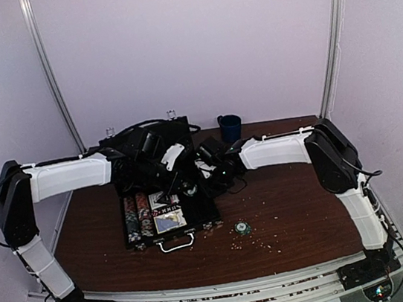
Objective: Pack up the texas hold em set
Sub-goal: Move the chip case to the center of the board, then place the pile of poker chips in the slot.
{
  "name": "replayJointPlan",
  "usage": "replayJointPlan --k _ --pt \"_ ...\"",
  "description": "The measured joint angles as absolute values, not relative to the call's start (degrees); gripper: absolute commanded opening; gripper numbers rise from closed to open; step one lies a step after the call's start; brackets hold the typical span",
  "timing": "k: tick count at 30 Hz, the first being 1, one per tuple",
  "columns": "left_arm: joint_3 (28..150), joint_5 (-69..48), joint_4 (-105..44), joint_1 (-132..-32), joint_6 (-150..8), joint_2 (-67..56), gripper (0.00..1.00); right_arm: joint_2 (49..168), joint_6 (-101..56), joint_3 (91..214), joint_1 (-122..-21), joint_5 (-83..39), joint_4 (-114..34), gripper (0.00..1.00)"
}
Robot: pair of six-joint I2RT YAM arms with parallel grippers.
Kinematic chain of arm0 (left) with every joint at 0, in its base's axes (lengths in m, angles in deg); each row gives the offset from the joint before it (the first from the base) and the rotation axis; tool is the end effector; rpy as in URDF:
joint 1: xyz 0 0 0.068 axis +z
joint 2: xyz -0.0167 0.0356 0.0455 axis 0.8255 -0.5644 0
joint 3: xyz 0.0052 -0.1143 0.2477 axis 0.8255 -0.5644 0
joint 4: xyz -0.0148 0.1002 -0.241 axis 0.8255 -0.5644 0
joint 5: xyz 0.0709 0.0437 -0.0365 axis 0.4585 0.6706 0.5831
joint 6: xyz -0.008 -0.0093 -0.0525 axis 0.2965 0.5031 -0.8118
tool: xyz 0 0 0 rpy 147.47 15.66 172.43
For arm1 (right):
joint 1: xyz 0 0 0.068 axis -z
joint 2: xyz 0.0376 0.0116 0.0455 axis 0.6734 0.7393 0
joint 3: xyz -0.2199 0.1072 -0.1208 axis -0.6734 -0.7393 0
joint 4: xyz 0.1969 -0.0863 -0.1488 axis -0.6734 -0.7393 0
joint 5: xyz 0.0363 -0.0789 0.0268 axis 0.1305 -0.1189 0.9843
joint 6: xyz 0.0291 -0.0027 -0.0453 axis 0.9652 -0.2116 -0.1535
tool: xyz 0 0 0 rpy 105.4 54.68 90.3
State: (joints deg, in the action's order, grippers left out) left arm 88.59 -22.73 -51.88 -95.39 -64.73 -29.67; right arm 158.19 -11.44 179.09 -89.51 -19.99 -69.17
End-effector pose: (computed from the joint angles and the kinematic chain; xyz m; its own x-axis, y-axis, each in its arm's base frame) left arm 0.2847 -0.2531 0.2344 -0.6359 0.4144 -0.6511 0.7250 0.6101 -0.3198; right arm 0.3311 0.3660 0.1536 -0.7910 -0.4092 -0.4548 -0.5674 0.7686 0.2954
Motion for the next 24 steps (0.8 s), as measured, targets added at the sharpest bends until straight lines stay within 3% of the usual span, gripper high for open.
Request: replayJointPlan --k 4,12,17,24 --pt "86.4 -21.0 -52.1 -95.4 -61.8 -29.1 0.0 158.3 -13.6 179.4 -90.1 -18.6 -69.4 0.25" --pt "85.0 -19.7 -52.4 -95.4 -59.3 -29.1 0.0 158.0 -16.5 179.9 -89.9 -17.9 -69.9 0.6" --pt "83.2 -19.7 -52.8 -97.0 -59.5 -29.0 0.0 154.0 -15.8 176.8 -89.2 -17.1 -68.1 0.68" --pt "80.9 -18.3 -53.5 -100.1 -60.2 -29.0 0.0 142.4 -13.6 166.0 -87.8 -17.3 -63.8 0.71"
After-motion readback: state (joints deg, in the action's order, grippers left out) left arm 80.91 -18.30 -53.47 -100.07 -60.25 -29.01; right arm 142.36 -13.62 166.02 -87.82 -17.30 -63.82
